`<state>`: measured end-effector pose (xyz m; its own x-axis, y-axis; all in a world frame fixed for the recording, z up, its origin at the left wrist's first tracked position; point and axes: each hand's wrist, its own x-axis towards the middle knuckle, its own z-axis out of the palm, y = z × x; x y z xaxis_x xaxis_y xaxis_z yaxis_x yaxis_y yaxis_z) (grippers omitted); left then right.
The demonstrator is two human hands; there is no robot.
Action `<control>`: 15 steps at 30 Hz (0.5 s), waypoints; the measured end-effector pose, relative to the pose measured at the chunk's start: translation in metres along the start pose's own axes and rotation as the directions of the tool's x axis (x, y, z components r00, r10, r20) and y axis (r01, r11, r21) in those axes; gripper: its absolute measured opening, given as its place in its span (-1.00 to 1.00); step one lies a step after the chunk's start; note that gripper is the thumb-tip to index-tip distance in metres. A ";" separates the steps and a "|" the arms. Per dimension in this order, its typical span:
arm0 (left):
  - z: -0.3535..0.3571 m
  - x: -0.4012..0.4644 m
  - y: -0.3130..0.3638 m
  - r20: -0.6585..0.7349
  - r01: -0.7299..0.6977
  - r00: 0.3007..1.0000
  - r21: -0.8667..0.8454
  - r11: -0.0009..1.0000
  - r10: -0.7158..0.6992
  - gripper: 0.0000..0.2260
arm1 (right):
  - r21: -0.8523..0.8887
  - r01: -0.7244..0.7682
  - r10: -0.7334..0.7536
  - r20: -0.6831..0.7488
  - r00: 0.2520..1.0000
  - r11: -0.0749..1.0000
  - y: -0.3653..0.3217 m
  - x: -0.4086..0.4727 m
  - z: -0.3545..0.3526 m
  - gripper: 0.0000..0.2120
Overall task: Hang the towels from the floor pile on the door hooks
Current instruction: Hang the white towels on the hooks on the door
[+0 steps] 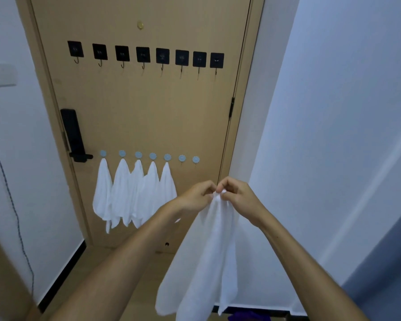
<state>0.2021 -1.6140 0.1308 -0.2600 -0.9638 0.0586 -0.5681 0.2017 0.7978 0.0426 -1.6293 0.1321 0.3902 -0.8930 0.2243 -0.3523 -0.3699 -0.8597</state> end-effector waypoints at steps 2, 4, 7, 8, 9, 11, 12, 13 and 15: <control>-0.002 -0.002 -0.005 0.030 -0.010 0.999 -0.016 1.000 0.010 -0.86 | 0.024 -0.008 0.008 -0.004 1.000 1.000 -0.002 0.000 0.003 -0.90; -0.007 -0.004 -0.011 0.029 -0.024 0.999 0.003 1.000 0.024 -0.87 | 0.017 -0.033 0.034 -0.023 0.999 0.999 -0.003 0.001 0.006 -0.89; -0.017 -0.010 -0.016 -0.001 -0.064 0.998 0.056 0.996 0.064 -0.92 | -0.099 -0.054 0.053 -0.012 0.999 0.994 -0.002 0.003 0.015 -0.89; -0.021 -0.011 -0.018 -0.012 -0.080 0.997 0.074 0.994 0.081 -0.91 | -0.135 -0.050 0.055 0.028 0.998 0.990 -0.001 0.003 0.019 -0.93; -0.025 -0.013 -0.019 -0.020 -0.094 0.995 0.096 0.991 0.097 -0.90 | -0.156 -0.036 0.049 0.076 0.996 0.987 -0.002 0.003 0.024 -0.93; -0.032 -0.018 -0.022 -0.028 -0.108 0.993 0.125 0.986 0.112 -0.90 | -0.163 -0.001 0.022 0.126 0.992 0.987 -0.003 0.005 0.033 -0.87; -0.036 -0.020 -0.025 -0.029 -0.107 0.993 0.114 0.988 0.111 -0.93 | -0.160 0.012 0.008 0.120 0.993 0.987 -0.004 0.007 0.037 -0.86; -0.040 -0.022 -0.028 -0.029 -0.103 0.994 0.085 0.991 0.106 -0.96 | -0.147 0.020 -0.004 0.109 0.994 0.989 -0.006 0.008 0.040 -0.85; -0.049 -0.029 -0.035 -0.001 -0.085 0.996 -0.016 0.996 0.085 -0.96 | -0.080 0.009 -0.001 0.089 0.996 0.997 -0.010 0.011 0.047 -0.87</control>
<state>0.2677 -1.6021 0.1302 -0.3068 -0.9433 0.1265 -0.5315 0.2800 0.7995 0.0907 -1.6233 0.1211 0.4646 -0.8662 0.1840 -0.4162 -0.3970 -0.8180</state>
